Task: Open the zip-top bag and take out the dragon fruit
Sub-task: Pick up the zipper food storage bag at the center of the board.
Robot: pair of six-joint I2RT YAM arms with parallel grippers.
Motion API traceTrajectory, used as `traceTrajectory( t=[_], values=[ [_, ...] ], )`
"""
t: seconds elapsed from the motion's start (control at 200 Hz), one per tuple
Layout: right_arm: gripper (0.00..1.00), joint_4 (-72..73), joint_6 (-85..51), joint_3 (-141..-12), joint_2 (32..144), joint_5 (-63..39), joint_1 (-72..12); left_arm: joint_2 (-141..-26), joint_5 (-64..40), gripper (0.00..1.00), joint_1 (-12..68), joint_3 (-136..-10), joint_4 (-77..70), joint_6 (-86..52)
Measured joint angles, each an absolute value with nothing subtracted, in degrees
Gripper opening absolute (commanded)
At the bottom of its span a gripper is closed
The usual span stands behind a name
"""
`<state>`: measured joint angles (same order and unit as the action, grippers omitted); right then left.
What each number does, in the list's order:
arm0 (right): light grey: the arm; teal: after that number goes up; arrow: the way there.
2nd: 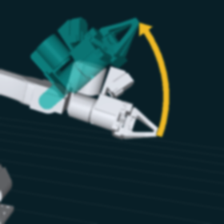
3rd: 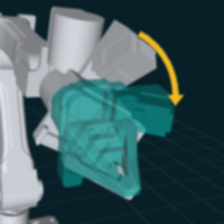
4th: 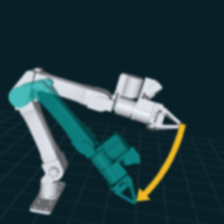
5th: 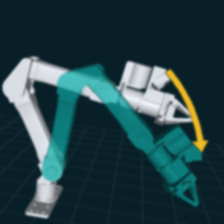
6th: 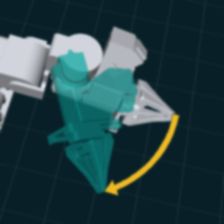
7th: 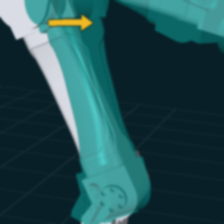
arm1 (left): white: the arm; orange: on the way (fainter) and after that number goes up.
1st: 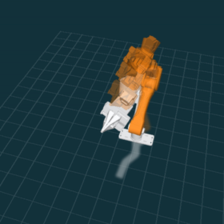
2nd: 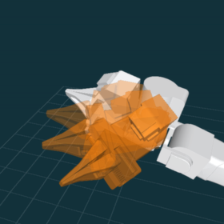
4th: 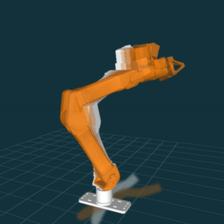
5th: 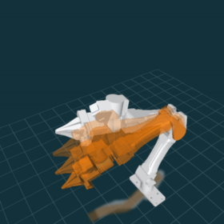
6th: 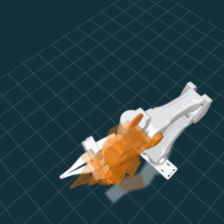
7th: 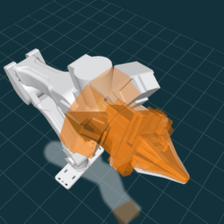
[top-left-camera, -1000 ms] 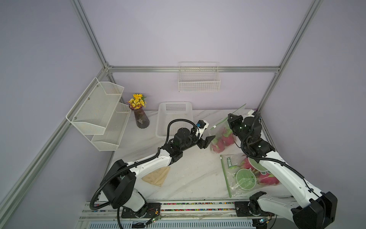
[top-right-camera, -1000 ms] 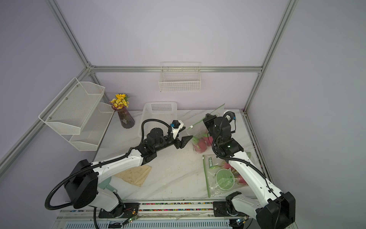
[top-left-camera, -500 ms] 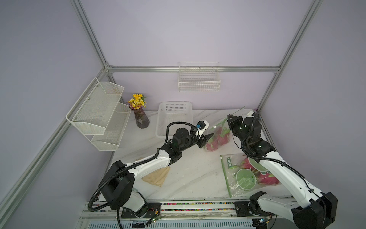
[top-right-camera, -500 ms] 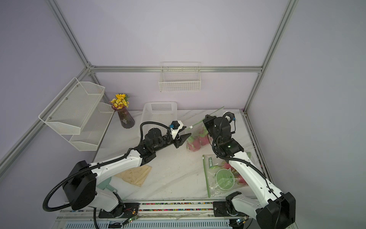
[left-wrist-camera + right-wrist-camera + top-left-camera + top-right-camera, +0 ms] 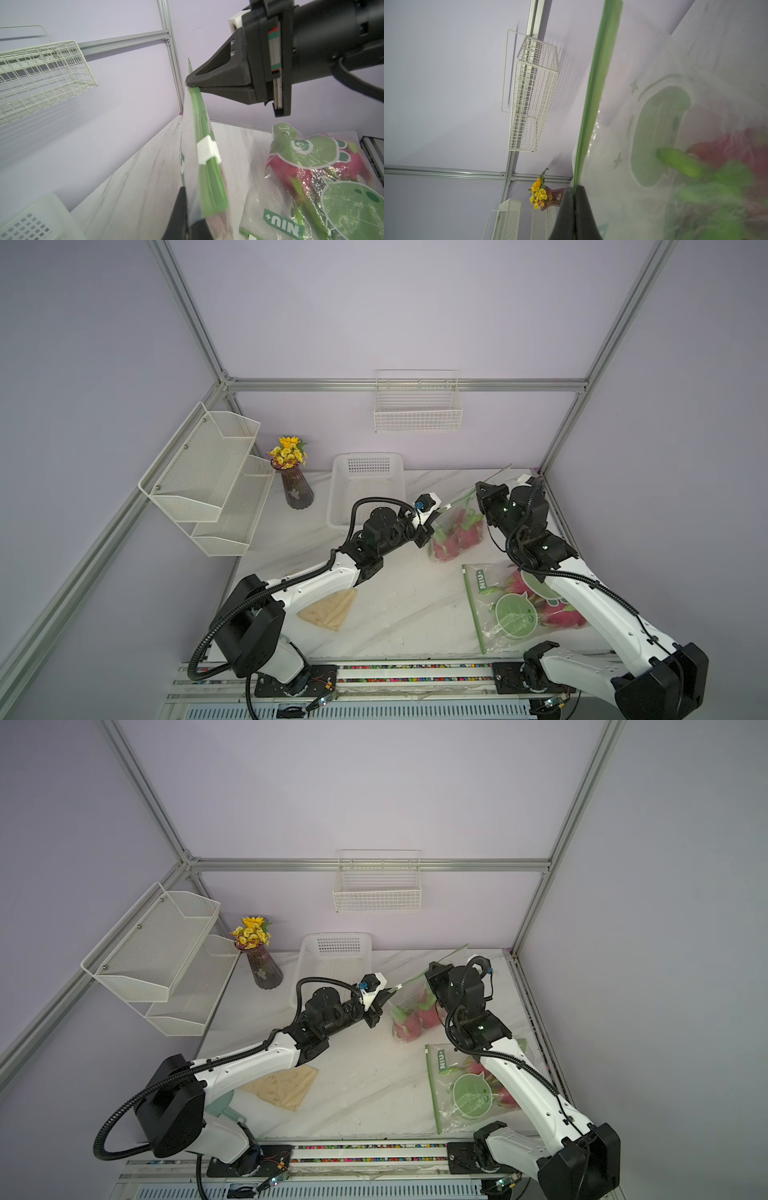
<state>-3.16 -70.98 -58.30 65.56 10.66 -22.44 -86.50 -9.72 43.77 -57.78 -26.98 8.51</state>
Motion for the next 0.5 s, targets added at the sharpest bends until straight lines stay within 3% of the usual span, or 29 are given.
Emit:
traceTrajectory(
  t=[0.085, 0.13, 0.2, 0.295, 0.4, 0.5],
  values=[
    [0.0, -3.07, -71.0, -58.15, 65.56, 10.52, -22.44, -86.52, -9.72, 0.01, 43.77, -57.78, -26.96, 8.6],
    [0.16, -3.03, -70.87, -58.15, 65.56, 10.46, -22.44, -86.5, -9.74, 0.0, 43.77, -57.78, -26.96, 8.58],
    [0.32, -2.59, -68.86, -58.15, 65.56, 10.48, -22.39, -86.48, -9.74, 0.0, 43.77, -57.82, -26.68, 8.56],
    [0.46, -0.4, -62.08, -58.22, 65.56, 10.55, -22.39, -86.3, -9.63, 0.0, 43.7, -58.98, -23.9, 8.1],
    [0.54, 1.76, -51.81, -58.7, 65.56, 10.07, -22.39, -85.41, -9.47, 0.0, 43.46, -62.22, -17.82, 7.03],
    [0.55, 3.99, -39.94, -59.48, 65.56, 6.74, -22.35, -83.64, -9.69, 0.0, 42.72, -65.28, -11.44, 5.85]
  ],
)
